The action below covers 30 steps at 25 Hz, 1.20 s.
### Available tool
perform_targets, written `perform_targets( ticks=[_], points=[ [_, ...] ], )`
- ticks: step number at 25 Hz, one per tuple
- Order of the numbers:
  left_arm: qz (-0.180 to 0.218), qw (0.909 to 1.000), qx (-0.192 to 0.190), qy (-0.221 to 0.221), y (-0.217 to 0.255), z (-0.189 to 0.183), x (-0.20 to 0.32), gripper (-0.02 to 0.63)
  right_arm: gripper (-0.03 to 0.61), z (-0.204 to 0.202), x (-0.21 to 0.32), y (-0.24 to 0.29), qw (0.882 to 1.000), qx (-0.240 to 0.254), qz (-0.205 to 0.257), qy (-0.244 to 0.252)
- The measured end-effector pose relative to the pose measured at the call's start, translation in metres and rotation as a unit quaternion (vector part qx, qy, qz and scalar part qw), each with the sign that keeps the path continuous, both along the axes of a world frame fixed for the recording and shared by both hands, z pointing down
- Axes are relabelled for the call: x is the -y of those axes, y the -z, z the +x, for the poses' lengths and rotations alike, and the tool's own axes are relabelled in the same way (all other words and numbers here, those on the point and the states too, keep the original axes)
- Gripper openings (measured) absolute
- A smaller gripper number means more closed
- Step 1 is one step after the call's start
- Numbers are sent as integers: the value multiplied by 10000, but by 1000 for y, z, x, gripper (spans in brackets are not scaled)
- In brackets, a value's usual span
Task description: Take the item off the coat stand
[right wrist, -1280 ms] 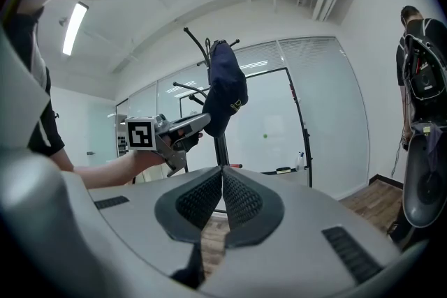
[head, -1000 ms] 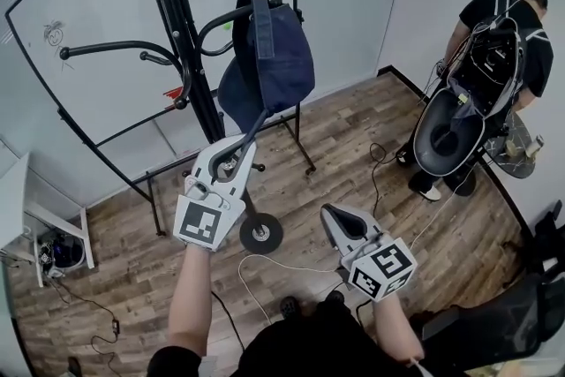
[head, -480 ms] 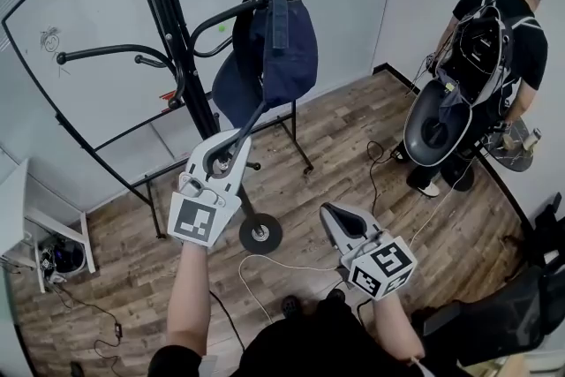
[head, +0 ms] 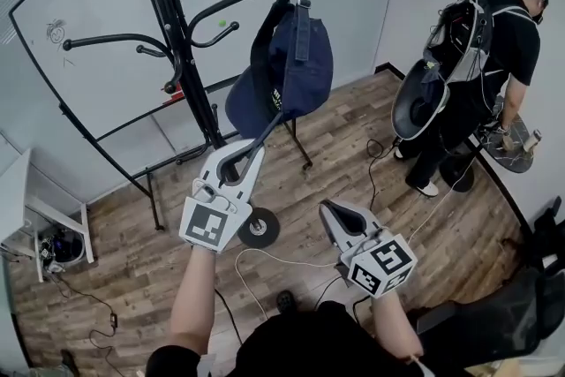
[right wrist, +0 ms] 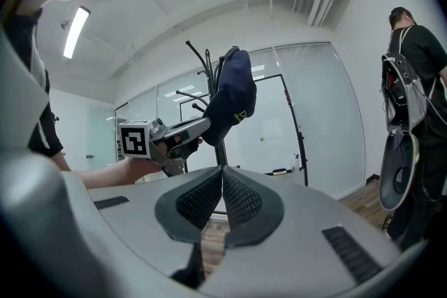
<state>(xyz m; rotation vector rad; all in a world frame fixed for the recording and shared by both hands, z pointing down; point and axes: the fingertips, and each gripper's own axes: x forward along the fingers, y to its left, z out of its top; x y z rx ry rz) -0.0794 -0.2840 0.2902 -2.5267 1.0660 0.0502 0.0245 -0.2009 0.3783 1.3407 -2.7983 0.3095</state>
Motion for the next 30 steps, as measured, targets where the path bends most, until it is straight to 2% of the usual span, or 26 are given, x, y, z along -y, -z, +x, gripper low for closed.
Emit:
perform_targets(
  ticks=[7,14,22,30],
  points=[
    [-173,9996,-6,239,-27,49,-60,31,32,43,-42,-13,9994,125,95,311],
    [-398,9968,-173,667,-35,67,-107,30,32,68,-71,-9,9978,144,117,635],
    [-529,9894,-342,1307,-45,62,-169,30,32,79,-102,-12,9941,148,110,1071],
    [-868,9750,-635,1947,-66,49,-222,30,32,80,-125,-18,9894,177,162,1435]
  ],
)
